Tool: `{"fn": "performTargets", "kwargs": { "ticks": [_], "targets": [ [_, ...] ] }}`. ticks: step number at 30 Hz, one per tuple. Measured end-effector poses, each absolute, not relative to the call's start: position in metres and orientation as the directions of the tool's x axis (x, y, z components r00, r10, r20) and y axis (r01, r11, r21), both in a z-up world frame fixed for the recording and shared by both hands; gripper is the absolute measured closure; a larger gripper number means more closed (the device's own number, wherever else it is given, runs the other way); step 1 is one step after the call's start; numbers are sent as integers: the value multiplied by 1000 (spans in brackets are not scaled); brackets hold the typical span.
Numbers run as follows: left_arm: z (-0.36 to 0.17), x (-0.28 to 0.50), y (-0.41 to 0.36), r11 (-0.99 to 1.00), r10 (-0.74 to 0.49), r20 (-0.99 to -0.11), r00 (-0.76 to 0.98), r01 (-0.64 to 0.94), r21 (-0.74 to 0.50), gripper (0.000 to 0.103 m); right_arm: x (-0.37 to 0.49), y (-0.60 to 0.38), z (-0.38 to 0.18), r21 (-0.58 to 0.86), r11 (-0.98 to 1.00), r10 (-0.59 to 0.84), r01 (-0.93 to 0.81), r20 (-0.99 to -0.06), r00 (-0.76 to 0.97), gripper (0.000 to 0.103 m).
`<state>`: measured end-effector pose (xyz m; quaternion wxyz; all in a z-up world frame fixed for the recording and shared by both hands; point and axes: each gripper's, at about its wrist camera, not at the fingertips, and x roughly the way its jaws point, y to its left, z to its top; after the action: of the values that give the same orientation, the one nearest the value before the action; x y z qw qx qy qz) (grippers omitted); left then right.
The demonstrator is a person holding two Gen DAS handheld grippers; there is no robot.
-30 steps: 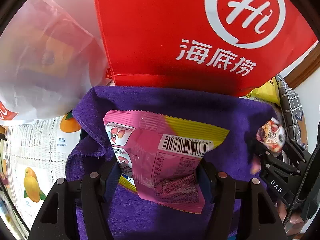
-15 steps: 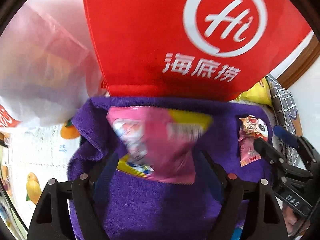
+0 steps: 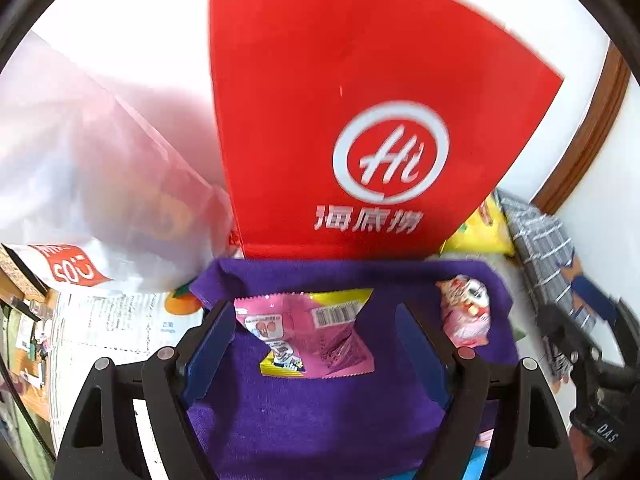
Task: Organize snacks
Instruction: 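Lower the pink bag onto the purple towel and open the left gripper, then grasp the pink-and-white candy packet with the right gripper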
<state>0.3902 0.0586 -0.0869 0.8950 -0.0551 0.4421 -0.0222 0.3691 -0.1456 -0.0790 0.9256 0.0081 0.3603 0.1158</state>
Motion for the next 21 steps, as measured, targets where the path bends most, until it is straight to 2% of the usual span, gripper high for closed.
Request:
{"fn": "performTargets", "kwargs": {
  "ticks": [3, 6, 9, 12, 15, 21],
  "targets": [
    [-75, 381, 63, 991, -114, -763, 636, 19, -132, 22, 352, -166, -77, 103, 981, 190, -164, -668, 720, 18],
    [-61, 371, 59, 994, -97, -734, 672, 30, -104, 22, 330, -189, -78, 46, 995, 99, -91, -674, 732, 18],
    [-45, 357, 58, 995, -90, -710, 699, 42, -86, 22, 314, -208, -86, 13, 997, 60, -76, -747, 662, 18],
    [-28, 344, 56, 995, -94, -694, 714, 41, -92, 21, 292, -227, -100, 31, 997, 68, -71, -783, 618, 18],
    [-15, 327, 52, 992, -115, -669, 734, 49, -117, 12, 267, -240, -116, 43, 995, 89, -91, -798, 597, 20],
    [-20, 291, 46, 991, -122, -698, 706, 43, -130, 12, 225, -246, -154, 45, 989, 114, -142, -843, 526, 26]
  ]
}}
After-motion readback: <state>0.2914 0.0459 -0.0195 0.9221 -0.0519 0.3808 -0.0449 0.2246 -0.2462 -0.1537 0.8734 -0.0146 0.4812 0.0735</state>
